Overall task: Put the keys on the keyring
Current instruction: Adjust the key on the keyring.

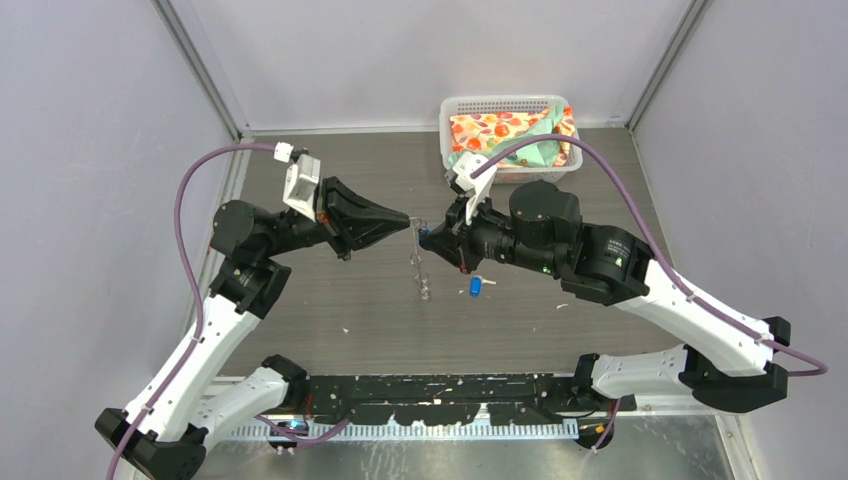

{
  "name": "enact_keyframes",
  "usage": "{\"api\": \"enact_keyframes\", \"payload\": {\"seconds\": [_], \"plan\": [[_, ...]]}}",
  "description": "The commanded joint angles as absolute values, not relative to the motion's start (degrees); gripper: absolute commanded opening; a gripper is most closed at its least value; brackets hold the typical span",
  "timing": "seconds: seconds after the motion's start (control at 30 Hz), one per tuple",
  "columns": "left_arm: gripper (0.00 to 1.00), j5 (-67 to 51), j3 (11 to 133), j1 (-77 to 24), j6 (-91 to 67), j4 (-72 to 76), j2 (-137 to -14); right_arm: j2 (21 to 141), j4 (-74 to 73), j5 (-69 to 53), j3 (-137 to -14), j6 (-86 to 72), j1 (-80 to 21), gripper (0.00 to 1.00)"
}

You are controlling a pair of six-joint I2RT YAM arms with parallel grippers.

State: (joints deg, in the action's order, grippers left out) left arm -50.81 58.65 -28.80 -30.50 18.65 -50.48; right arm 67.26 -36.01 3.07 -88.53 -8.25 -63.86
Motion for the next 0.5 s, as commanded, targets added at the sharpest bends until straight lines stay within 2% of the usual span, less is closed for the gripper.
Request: {"api": "enact_keyframes", "payload": {"seconds": [0.0, 0.07, 0.2, 0.23, 0.33, 0.37, 0.47], "plan": [[0.00, -51.5, 59.3, -28.6, -29.3, 23.6, -50.0, 66.1, -37.6, -1.0, -90.3, -10.0, -62.3, 0.01], [0.00, -51.7, 59.3, -28.6, -29.0, 23.6, -50.0, 66.0, -37.7, -3.7, -90.4, -10.7, -61.2, 0.01], [0.00, -51.9, 59.1, -28.6, -28.5, 23.4, -50.0, 65.2, -38.5, -6.0, -90.7, -11.8, -59.9, 0.13], [0.00, -52.0, 59.0, -28.6, -28.4, 23.2, -49.9, 64.8, -38.6, -6.9, -90.7, -12.2, -59.5, 0.18], [0.00, -52.4, 58.5, -28.6, -28.0, 23.0, -49.5, 63.7, -39.8, -8.0, -92.0, -12.6, -58.9, 0.49], [0.00, -52.5, 58.5, -28.6, -28.0, 23.0, -49.4, 63.5, -41.0, -8.2, -92.9, -12.3, -58.7, 0.55], [0.00, -53.3, 58.4, -28.6, -28.1, 23.0, -49.4, 63.6, -43.6, -7.9, -96.4, -10.7, -58.6, 0.63]]}}
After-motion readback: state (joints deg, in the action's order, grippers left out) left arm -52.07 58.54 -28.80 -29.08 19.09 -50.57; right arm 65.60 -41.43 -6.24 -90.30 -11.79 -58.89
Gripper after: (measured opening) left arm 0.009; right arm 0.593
